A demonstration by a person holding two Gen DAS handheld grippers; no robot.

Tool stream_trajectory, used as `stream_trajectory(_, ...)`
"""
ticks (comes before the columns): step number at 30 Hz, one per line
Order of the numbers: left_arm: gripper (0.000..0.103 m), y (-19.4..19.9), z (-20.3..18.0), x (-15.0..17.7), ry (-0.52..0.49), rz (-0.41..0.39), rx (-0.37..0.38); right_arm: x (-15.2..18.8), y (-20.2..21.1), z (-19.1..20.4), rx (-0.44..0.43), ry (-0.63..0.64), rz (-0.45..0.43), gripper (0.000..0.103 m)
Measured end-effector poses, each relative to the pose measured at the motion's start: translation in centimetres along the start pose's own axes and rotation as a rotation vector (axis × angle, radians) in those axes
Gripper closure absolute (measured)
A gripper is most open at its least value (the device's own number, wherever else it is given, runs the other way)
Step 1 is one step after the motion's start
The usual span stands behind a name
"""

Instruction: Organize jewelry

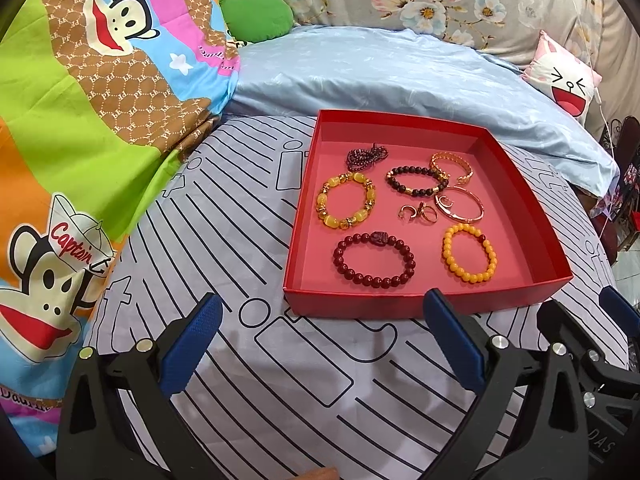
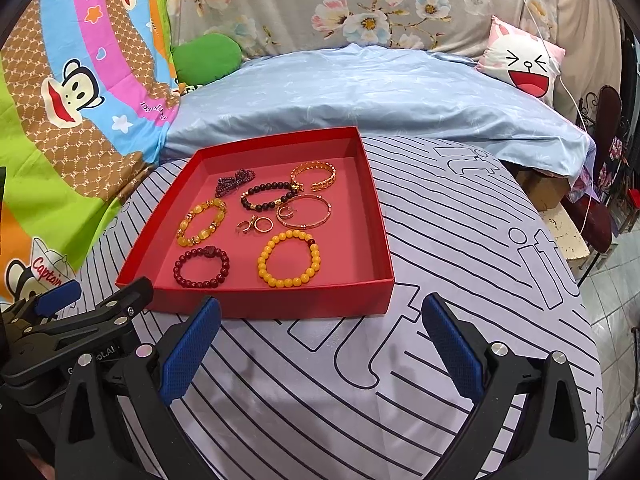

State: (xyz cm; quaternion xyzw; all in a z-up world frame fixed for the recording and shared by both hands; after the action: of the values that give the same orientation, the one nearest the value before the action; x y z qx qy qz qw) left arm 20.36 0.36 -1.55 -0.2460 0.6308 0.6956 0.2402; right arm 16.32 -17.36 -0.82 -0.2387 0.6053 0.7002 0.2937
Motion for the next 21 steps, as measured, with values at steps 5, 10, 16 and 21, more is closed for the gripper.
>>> stream_trajectory(5, 0.007, -0.01, 0.02, -0.03, 0.002, -0.001, -0.001, 0.0, 0.0, 0.02, 0.0, 0.0, 0.0, 0.006)
stream_trajectory(10, 0.007, 0.02, 0.11, -0.03, 0.004, -0.003, -0.003, 0.18, -0.04, 0.19, -0.001, 0.0, 0.002, 0.006)
stream_trajectory(16, 0.007, 0.03, 0.24, -0.04, 0.006, -0.003, -0.005, 0.24, -0.09, 0.25, -0.001, 0.0, 0.003, 0.006)
stream_trajectory(21, 0.007, 0.07, 0.34, -0.02, 0.01, -0.002, -0.009, 0.33, -0.14, 0.3, 0.0, -0.001, 0.003, 0.006)
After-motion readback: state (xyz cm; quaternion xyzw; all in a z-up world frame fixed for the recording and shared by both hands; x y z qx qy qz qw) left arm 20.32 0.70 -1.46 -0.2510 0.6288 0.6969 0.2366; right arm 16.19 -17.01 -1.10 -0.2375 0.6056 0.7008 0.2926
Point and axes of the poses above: each gripper's, at about its wrist camera, not at the fingertips, and y roughly against the way its jaws point, z to its left, x to its underside, the point moved 10 cm from there along -y, roughly the way its jaws point, and after that the axes turned 6 degrees about -x, right-handed, at the moved point
